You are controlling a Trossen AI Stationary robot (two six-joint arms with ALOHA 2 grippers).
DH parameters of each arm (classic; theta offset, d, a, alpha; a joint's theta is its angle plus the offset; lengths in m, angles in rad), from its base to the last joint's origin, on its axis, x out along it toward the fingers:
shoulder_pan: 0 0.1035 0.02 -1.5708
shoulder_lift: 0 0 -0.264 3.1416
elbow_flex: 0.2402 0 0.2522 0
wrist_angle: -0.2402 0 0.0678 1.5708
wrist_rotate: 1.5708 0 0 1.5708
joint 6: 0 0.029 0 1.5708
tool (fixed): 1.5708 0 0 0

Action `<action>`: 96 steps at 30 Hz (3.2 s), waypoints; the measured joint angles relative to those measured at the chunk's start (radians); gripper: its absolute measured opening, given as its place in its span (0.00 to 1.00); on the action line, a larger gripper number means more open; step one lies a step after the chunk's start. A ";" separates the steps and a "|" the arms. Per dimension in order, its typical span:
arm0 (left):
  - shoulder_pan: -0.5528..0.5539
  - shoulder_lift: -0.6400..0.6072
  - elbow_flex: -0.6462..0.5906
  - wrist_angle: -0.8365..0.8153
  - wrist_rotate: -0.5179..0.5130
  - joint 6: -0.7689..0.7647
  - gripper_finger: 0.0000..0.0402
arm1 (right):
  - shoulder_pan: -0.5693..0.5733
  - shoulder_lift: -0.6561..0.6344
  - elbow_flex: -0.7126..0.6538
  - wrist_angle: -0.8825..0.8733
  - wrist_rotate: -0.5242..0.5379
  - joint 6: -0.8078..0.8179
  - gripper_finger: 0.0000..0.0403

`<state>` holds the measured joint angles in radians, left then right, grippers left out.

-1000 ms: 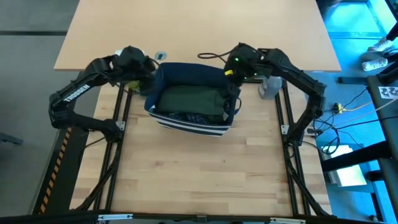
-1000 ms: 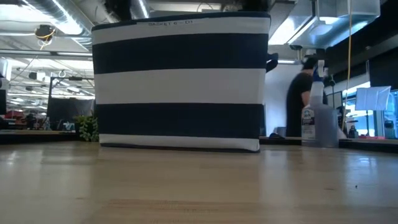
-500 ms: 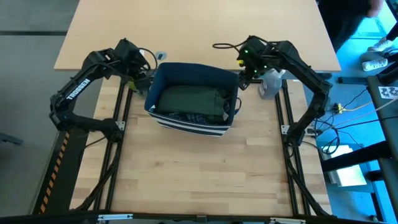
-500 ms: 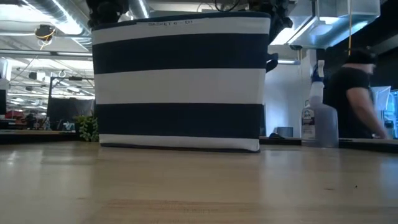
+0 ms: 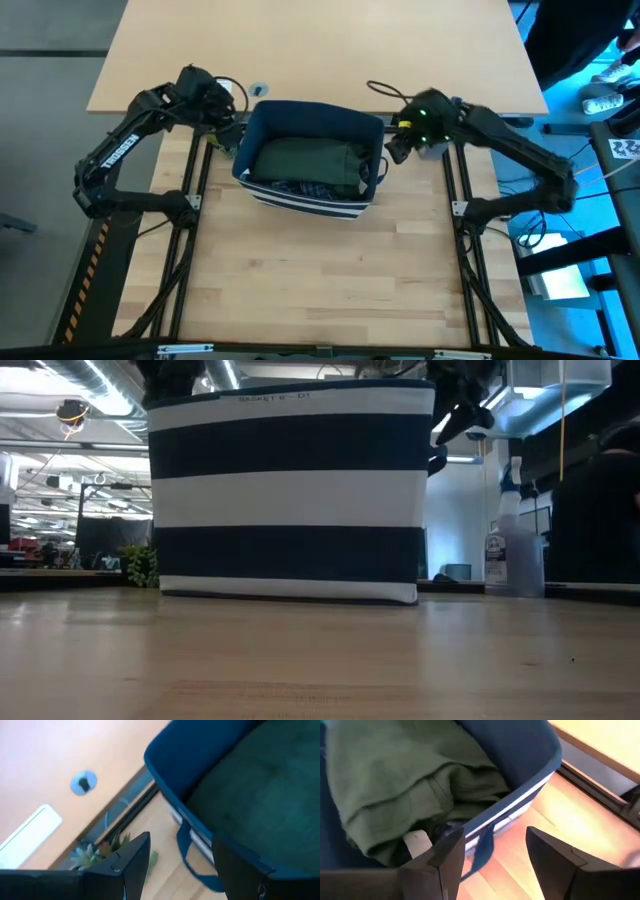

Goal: Fold Laundry from Bin
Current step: Move the laundry bin to the other table

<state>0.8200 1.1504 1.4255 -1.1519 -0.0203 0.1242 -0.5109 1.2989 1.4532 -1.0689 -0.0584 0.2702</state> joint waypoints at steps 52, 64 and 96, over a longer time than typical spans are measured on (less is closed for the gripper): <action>-0.017 0.055 -0.168 0.180 0.004 -0.105 0.23 | 0.000 0.012 -0.193 0.396 -0.149 0.035 0.26; -0.043 0.048 -0.087 0.287 0.019 -0.090 0.01 | 0.000 0.022 -0.028 0.389 -0.073 -0.067 0.03; 0.000 0.231 -0.069 0.572 -0.039 -0.060 0.00 | 0.465 0.071 0.050 0.205 0.118 -0.646 0.23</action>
<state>0.8200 1.3811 1.3563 -0.5804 -0.0589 0.0643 -0.0460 1.3695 1.5032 -0.8643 0.0601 -0.3755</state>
